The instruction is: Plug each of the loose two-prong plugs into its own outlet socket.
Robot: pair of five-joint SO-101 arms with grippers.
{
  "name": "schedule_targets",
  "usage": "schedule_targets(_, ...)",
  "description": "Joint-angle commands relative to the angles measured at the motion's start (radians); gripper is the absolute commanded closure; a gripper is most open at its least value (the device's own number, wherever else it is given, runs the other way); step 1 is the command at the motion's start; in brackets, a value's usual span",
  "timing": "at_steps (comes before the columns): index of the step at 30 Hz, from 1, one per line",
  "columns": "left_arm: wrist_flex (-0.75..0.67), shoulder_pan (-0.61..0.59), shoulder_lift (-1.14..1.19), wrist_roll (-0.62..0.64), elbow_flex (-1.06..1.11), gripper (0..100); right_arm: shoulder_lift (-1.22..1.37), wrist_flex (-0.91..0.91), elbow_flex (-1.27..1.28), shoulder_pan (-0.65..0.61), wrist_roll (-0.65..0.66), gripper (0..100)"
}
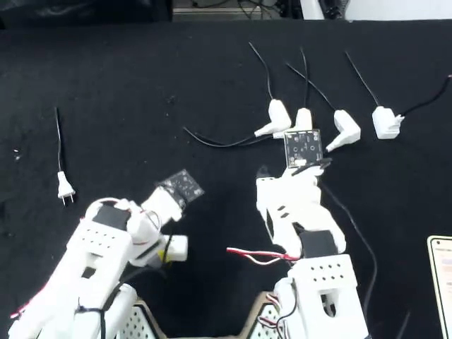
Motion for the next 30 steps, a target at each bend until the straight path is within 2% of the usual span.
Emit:
schedule_targets(1, -0.034, -0.038, 0.055, 0.014, -0.117, 72, -0.016, -0.031, -0.039, 0.018, 0.009, 77.6)
schedule_targets(8, -0.313, -0.232, 0.311, 0.015, -0.162, 72, -0.016, -0.031, -0.039, 0.018, 0.009, 77.6)
schedule_targets(11, -0.282, -0.274, 0.39, 0.015, -0.26, 72, -0.016, -0.031, -0.039, 0.017, 0.009, 77.6)
schedule_targets(17, -0.232, -0.274, 0.431, 0.017, -0.392, 72, -0.016, -0.031, -0.039, 0.017, 0.009, 77.6)
schedule_targets(23, -0.276, -0.289, 0.433, 0.037, -0.4, 72, -0.016, -0.031, -0.039, 0.017, 0.009, 77.6)
schedule_targets(30, -0.354, -0.394, 0.473, 0.032, -0.41, 72, -0.016, -0.031, -0.039, 0.017, 0.009, 77.6)
